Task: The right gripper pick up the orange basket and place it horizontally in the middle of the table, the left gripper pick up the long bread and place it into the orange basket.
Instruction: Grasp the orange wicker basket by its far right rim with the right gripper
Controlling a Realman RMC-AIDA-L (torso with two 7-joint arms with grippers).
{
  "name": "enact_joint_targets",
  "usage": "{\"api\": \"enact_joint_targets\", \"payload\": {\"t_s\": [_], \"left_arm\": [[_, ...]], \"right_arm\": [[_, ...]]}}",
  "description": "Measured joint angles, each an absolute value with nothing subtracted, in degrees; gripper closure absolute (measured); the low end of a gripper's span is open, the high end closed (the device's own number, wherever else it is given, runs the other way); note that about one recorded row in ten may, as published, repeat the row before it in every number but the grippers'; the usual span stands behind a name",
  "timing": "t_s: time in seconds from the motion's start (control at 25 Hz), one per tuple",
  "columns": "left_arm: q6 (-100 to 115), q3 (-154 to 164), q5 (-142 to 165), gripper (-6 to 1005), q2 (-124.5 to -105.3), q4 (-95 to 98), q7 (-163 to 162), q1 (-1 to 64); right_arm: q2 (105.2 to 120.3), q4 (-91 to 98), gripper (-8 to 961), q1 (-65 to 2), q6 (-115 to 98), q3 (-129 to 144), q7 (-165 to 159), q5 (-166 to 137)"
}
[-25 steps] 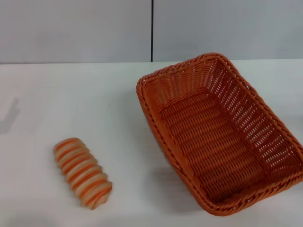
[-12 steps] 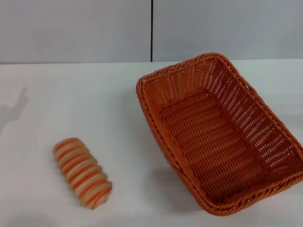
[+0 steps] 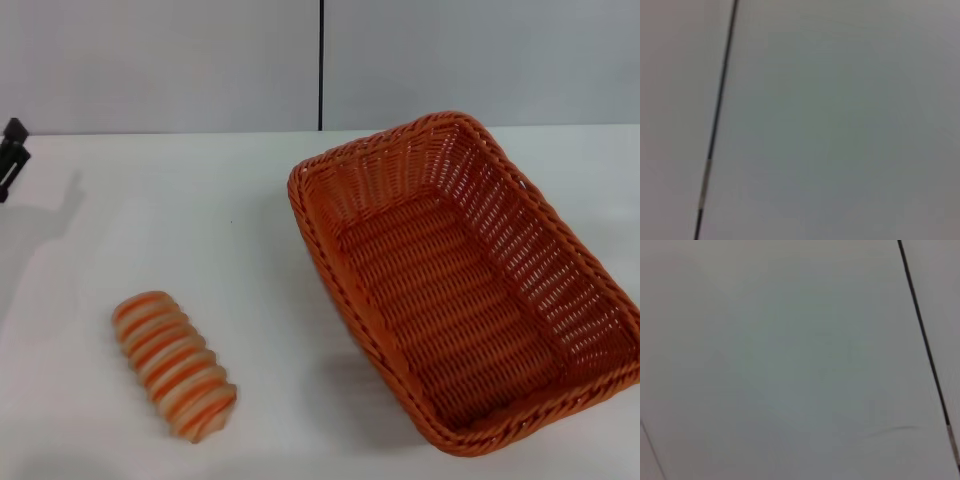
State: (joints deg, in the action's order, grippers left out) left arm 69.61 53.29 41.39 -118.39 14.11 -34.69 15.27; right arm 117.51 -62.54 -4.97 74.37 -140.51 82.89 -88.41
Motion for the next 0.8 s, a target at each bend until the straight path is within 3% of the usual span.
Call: {"api": "enact_joint_targets", "payload": {"t_s": [0.08, 0.12, 0.16, 0.2, 0.24, 0.28, 0.32, 0.36, 0.4, 0.44, 0.52, 0.72, 0.8], "left_arm": [[69.51, 53.59, 41.40, 211, -118.44, 13.79, -33.97, 15.52], [69.43, 53.48, 41.39, 211, -118.47, 13.31, -33.47, 15.67], [69.43, 53.48, 41.39, 212, -118.47, 13.31, -33.47, 15.67], [69.64, 53.39, 41.39, 212, -118.47, 13.12, -33.43, 15.70], [69.64, 53.39, 41.39, 212, -118.47, 13.12, -33.43, 15.70], [70.07, 53.43, 41.38, 213, -118.48, 13.12, -33.48, 15.67], [71.10, 53.56, 41.36, 213, -118.48, 13.12, -33.48, 15.61], [71.10, 53.56, 41.36, 213, -118.48, 13.12, -33.48, 15.61], [71.55, 53.59, 41.35, 214, -118.48, 13.02, -33.32, 15.67], [71.55, 53.59, 41.35, 214, -118.48, 13.02, -33.32, 15.67], [71.38, 53.61, 41.33, 215, -118.48, 12.92, -33.25, 15.91], [71.45, 53.61, 41.30, 216, -118.47, 12.83, -33.23, 15.96], [71.49, 53.61, 41.30, 217, -118.47, 12.79, -33.23, 15.97]], "right_arm": [[117.19, -65.52, 462, -5.42, 74.39, -140.50, 77.78, -91.89], [116.27, -71.18, 462, -6.95, 74.93, -140.40, 67.45, -99.75], [116.27, -71.18, 463, -6.95, 74.93, -140.40, 67.45, -99.75], [114.97, -74.80, 463, -9.46, 76.60, -140.15, 58.29, -106.79], [114.97, -74.80, 464, -9.46, 76.60, -140.15, 58.29, -106.79], [114.09, -75.90, 465, -11.36, 78.41, -139.99, 53.95, -110.60], [112.17, -75.63, 465, -15.65, 82.03, -139.92, 47.06, -117.02], [112.17, -75.63, 466, -15.65, 82.03, -139.92, 47.06, -117.02], [110.33, -72.61, 467, -20.67, 85.64, -139.87, 42.09, -123.21], [110.33, -72.61, 467, -20.67, 85.64, -139.87, 42.09, -123.21], [108.27, -65.58, 469, -27.33, 89.52, -140.14, 39.81, -129.14], [106.23, -56.04, 472, -34.34, 93.89, -139.90, 38.32, -132.58], [106.12, -55.17, 473, -35.21, 94.44, -139.81, 38.04, -132.97]]}}
